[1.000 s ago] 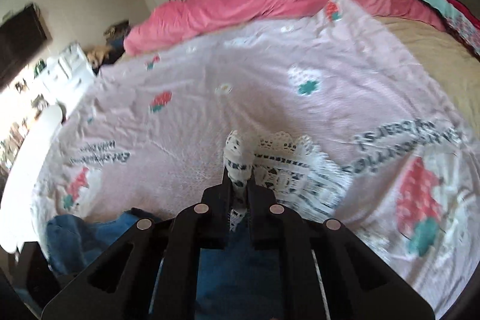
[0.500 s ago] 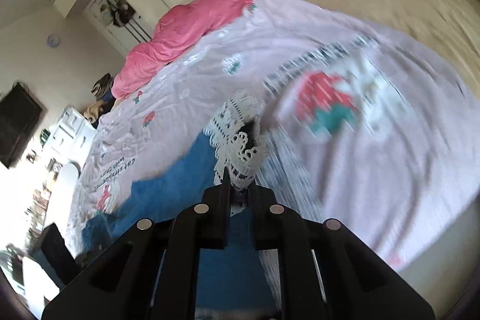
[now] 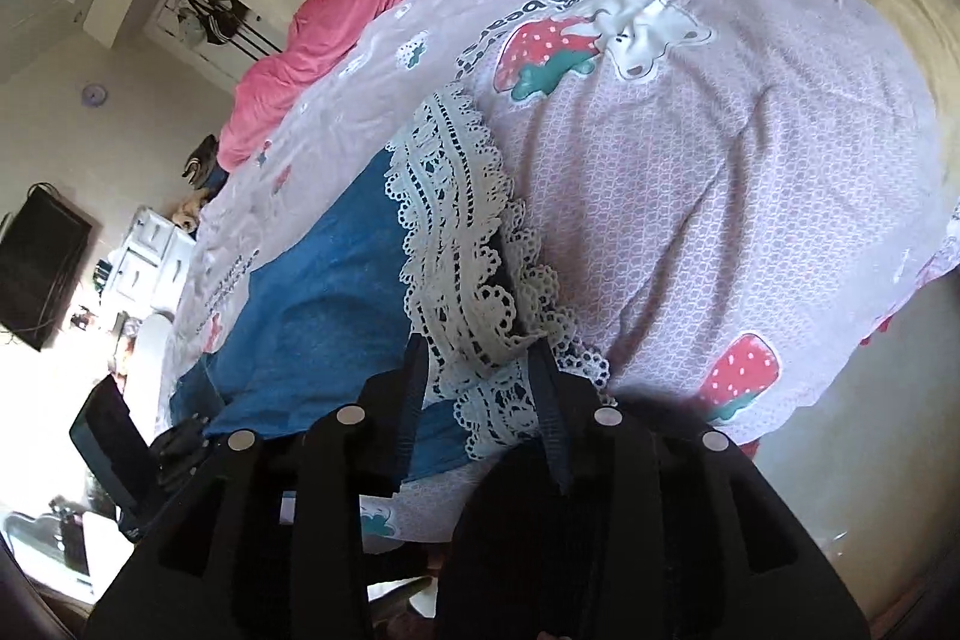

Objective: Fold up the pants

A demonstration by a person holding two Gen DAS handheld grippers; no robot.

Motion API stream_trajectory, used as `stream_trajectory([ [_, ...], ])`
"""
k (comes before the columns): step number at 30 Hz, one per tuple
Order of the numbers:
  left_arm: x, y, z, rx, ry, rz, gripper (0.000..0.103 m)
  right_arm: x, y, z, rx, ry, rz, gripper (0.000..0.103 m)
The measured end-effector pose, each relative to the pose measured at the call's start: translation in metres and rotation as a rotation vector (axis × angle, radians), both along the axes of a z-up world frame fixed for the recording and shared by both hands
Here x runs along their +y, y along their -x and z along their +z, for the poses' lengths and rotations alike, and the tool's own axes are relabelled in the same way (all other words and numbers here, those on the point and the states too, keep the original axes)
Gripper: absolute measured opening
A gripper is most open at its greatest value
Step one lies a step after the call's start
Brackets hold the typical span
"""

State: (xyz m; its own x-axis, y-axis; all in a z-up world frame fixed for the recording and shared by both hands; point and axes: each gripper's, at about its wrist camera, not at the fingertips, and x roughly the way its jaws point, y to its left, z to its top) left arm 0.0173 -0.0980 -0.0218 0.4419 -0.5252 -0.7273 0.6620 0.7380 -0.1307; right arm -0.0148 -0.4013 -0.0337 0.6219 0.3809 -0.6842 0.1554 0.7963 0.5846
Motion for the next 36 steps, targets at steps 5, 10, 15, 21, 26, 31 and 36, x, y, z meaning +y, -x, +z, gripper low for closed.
stream_trajectory([
  [5,0.011,0.01,0.008,-0.002,0.04,-0.017,0.0,0.001,0.002,0.006,-0.03,0.044,0.025,0.014],
  [10,0.01,0.025,0.01,0.008,0.025,-0.071,0.0,0.001,0.019,0.012,-0.014,0.103,0.065,0.014],
  [15,-0.002,0.026,-0.011,0.035,-0.066,-0.092,0.001,-0.001,0.015,-0.003,0.05,0.147,0.067,0.014],
  [21,0.003,0.027,-0.017,0.058,-0.072,-0.08,0.011,0.003,0.016,-0.003,0.087,0.274,0.054,0.033],
  [26,0.012,0.037,-0.011,0.069,-0.066,-0.06,0.028,0.028,0.03,0.034,-0.053,0.464,0.128,0.034],
  [31,0.041,0.043,0.012,0.046,-0.01,0.031,0.038,0.091,0.008,0.035,-0.121,0.473,0.374,0.04],
  [36,0.105,0.037,0.038,-0.023,-0.053,0.317,0.06,0.142,-0.026,0.01,-0.058,0.475,0.535,0.047],
])
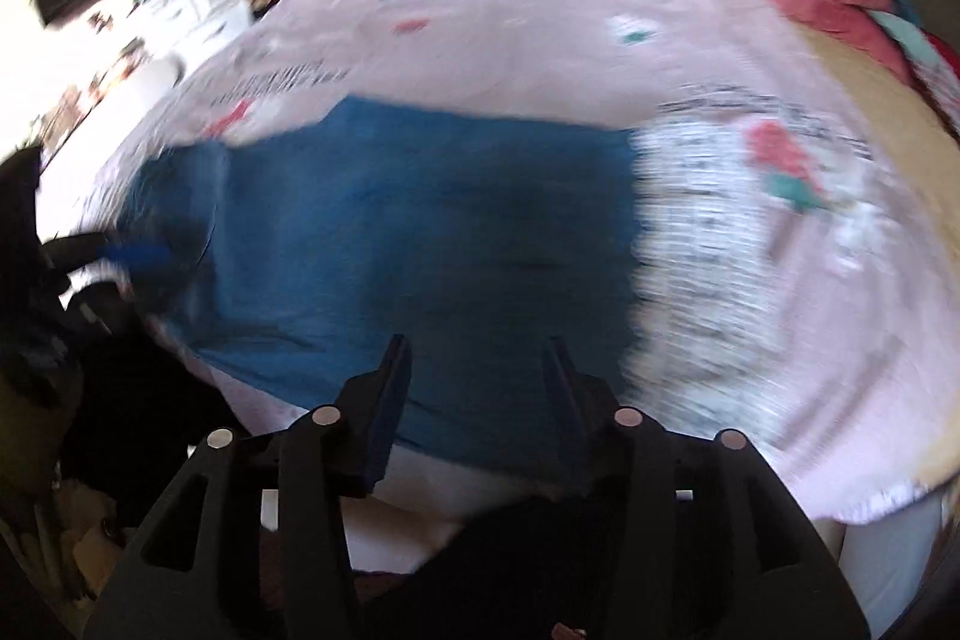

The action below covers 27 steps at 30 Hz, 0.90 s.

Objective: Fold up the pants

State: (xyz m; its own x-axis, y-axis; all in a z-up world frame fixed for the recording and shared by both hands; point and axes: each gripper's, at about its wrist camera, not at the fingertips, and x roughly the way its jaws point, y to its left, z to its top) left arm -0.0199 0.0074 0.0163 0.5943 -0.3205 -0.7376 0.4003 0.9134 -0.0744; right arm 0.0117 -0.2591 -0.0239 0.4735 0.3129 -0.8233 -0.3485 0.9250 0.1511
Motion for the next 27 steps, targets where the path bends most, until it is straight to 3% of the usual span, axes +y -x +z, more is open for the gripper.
stream_trajectory([
  [2,0.032,-0.007,0.003,0.005,-0.011,0.147,0.063,0.008,-0.011,-0.02,0.063,0.048,-0.007,0.056],
  [4,0.058,-0.015,0.002,0.004,-0.059,0.28,0.066,0.012,-0.012,-0.027,0.057,0.066,-0.01,0.062],
  [6,0.074,-0.021,-0.001,0.006,-0.106,0.364,0.071,0.014,-0.009,-0.026,0.047,0.05,0.002,0.07],
  [8,0.086,-0.032,-0.004,0.015,-0.095,0.415,0.075,0.01,-0.011,-0.026,0.056,0.028,-0.003,0.072],
  [11,0.089,-0.049,-0.016,0.1,-0.056,0.408,0.075,0.005,-0.011,-0.025,0.063,-0.02,-0.02,0.071],
  [13,0.089,-0.06,-0.025,0.156,-0.008,0.4,0.046,0.001,-0.011,-0.025,0.065,-0.037,-0.029,0.071],
  [16,0.09,-0.065,-0.024,0.135,0.004,0.414,0.034,-0.002,-0.007,-0.025,0.065,-0.042,-0.032,0.072],
  [19,0.1,-0.065,-0.008,0.111,0.065,0.421,0.034,-0.001,-0.006,-0.024,0.066,-0.049,-0.038,0.072],
  [23,0.111,-0.066,-0.016,0.131,0.028,0.445,0.035,-0.002,0.0,-0.022,0.063,-0.033,-0.038,0.074],
  [25,0.101,-0.068,-0.03,0.157,-0.048,0.43,0.037,0.005,0.001,-0.024,0.061,-0.011,-0.032,0.075],
  [27,0.101,-0.065,-0.028,0.149,-0.05,0.432,0.041,0.008,0.001,-0.026,0.063,0.0,-0.032,0.075],
])
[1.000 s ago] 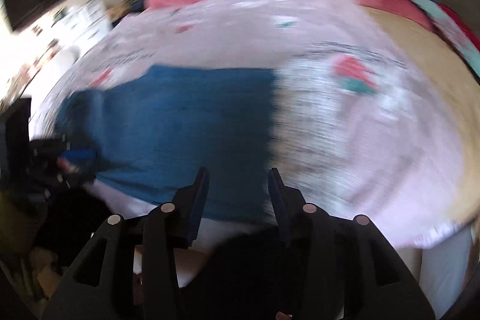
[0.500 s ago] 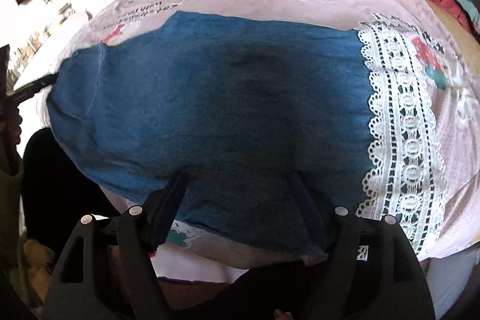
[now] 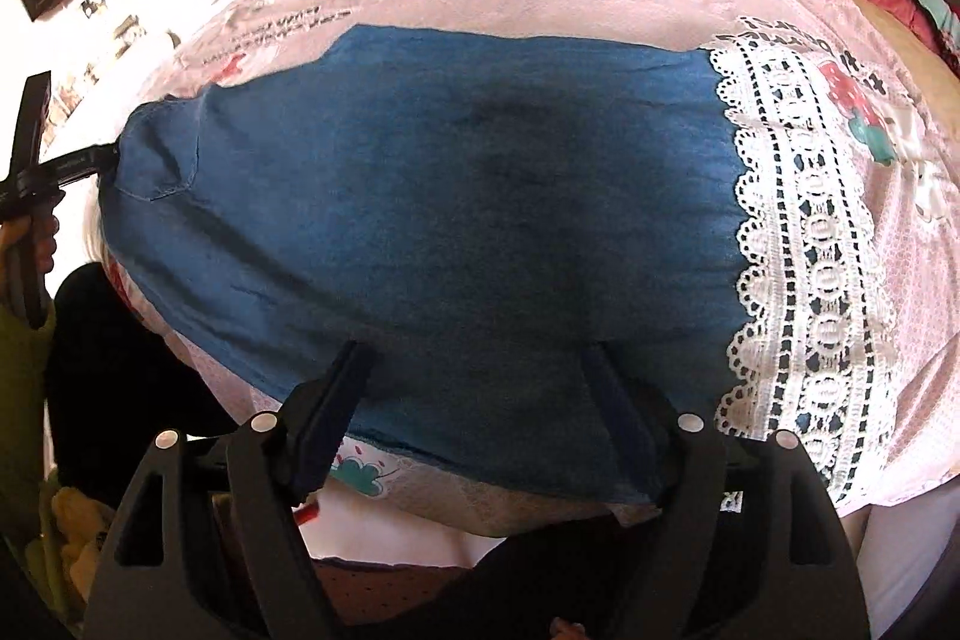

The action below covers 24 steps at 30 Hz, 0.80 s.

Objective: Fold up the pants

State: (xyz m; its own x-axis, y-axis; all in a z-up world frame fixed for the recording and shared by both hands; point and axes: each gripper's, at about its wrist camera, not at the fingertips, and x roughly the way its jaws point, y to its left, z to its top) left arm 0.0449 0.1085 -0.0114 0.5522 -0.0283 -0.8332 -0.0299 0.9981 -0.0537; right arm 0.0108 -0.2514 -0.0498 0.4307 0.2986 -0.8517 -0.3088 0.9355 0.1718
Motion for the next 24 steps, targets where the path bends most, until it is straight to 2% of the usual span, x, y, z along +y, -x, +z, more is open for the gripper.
stream_trajectory([
  [3,0.012,0.009,0.008,-0.016,0.01,0.033,0.06,-0.002,-0.002,0.001,0.004,-0.014,-0.003,0.075],
  [5,0.019,0.021,0.016,-0.034,0.034,0.045,0.062,-0.002,-0.004,0.001,0.006,-0.026,-0.006,0.075],
  [8,0.017,0.038,0.038,-0.094,-0.015,0.054,0.062,-0.009,-0.005,0.004,0.001,-0.053,-0.012,0.075],
  [10,0.01,0.045,0.053,-0.128,-0.008,0.029,0.064,-0.018,-0.002,0.014,-0.031,-0.121,-0.035,0.075],
  [11,0.004,0.048,0.062,-0.153,0.009,0.006,0.065,-0.024,0.0,0.02,-0.057,-0.155,-0.05,0.075],
  [14,-0.036,0.042,0.074,-0.179,0.041,-0.125,0.066,-0.035,-0.001,0.031,-0.09,-0.16,-0.081,0.075],
  [19,-0.119,0.026,0.053,-0.113,0.092,-0.366,0.067,-0.048,-0.006,0.026,-0.067,-0.142,-0.133,0.075],
  [24,-0.161,0.016,0.011,-0.009,0.1,-0.459,0.067,-0.061,-0.004,0.009,-0.003,-0.114,-0.179,0.075],
])
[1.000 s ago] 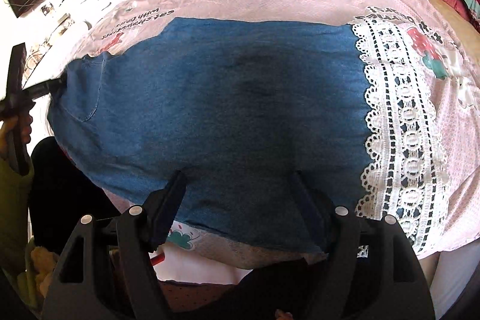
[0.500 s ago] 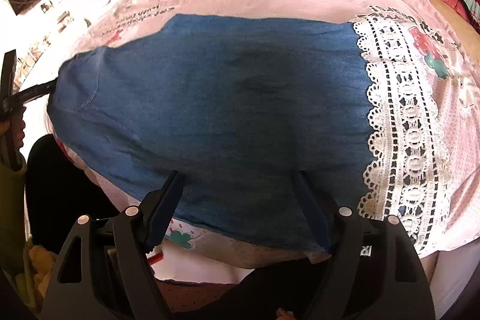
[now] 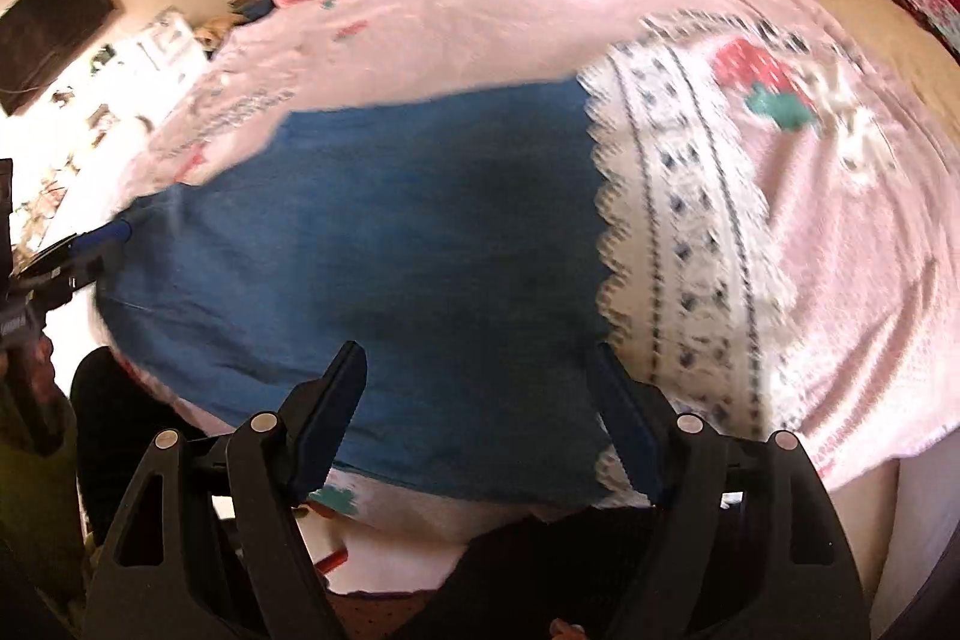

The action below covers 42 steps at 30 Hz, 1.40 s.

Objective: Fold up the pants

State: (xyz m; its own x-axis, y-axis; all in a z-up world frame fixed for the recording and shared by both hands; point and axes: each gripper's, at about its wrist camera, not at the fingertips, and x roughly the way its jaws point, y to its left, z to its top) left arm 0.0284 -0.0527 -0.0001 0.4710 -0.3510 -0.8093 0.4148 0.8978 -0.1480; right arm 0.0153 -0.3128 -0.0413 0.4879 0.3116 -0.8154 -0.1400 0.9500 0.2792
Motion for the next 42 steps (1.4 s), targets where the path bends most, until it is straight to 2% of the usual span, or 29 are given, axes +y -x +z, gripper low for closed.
stream_trajectory([
  [4,-0.004,-0.001,-0.036,0.072,-0.067,-0.006,0.067,0.003,0.002,-0.004,0.005,0.015,0.007,0.075],
  [6,-0.004,0.002,-0.041,0.053,-0.083,-0.02,0.067,0.004,0.001,-0.004,0.007,0.015,0.01,0.075],
  [7,-0.005,0.004,-0.04,0.044,-0.092,-0.031,0.067,0.005,0.001,-0.003,0.002,0.017,0.012,0.075],
  [9,0.0,0.003,-0.029,0.047,-0.053,-0.025,0.067,0.008,0.004,0.007,-0.036,0.03,0.024,0.075],
  [12,0.007,0.001,0.005,-0.042,-0.019,-0.037,0.068,0.009,0.003,0.025,-0.105,0.041,0.033,0.075],
  [15,0.011,-0.027,0.03,-0.085,-0.003,-0.012,0.072,-0.001,-0.006,0.043,-0.177,0.035,0.006,0.075],
  [19,0.01,-0.087,0.036,-0.007,0.09,-0.004,0.072,-0.038,-0.039,0.055,-0.199,-0.031,-0.084,0.075],
  [22,0.002,-0.119,0.026,0.009,0.039,0.023,0.072,-0.063,-0.072,0.053,-0.17,-0.076,-0.126,0.074],
  [23,0.001,-0.126,0.021,0.018,0.022,0.032,0.072,-0.068,-0.081,0.051,-0.164,-0.086,-0.125,0.065],
  [26,-0.001,-0.147,0.001,0.063,-0.012,0.036,0.059,-0.085,-0.107,0.039,-0.119,-0.109,-0.139,0.055],
  [28,0.002,-0.156,-0.013,0.109,0.022,0.037,0.051,-0.09,-0.121,0.032,-0.11,-0.105,-0.138,0.053],
  [30,0.007,-0.159,-0.021,0.137,0.076,0.031,0.05,-0.093,-0.134,0.023,-0.077,-0.099,-0.142,0.052],
  [32,0.008,-0.158,-0.026,0.138,0.102,0.019,0.046,-0.093,-0.14,0.017,-0.063,-0.117,-0.123,0.043],
  [33,0.008,-0.156,-0.027,0.135,0.104,0.01,0.042,-0.092,-0.142,0.013,-0.053,-0.112,-0.117,0.042],
  [35,0.008,-0.153,-0.028,0.137,0.119,-0.007,0.034,-0.085,-0.139,0.009,-0.055,-0.099,-0.089,0.028],
  [37,0.006,-0.148,-0.027,0.128,0.12,-0.026,0.028,-0.079,-0.133,0.01,-0.079,-0.084,-0.067,0.027],
  [40,0.003,-0.145,-0.027,0.119,0.117,-0.049,0.029,-0.075,-0.124,0.012,-0.105,-0.083,-0.051,0.027],
  [42,0.002,-0.146,-0.031,0.13,0.119,-0.051,0.03,-0.075,-0.124,0.008,-0.104,-0.048,-0.056,0.027],
])
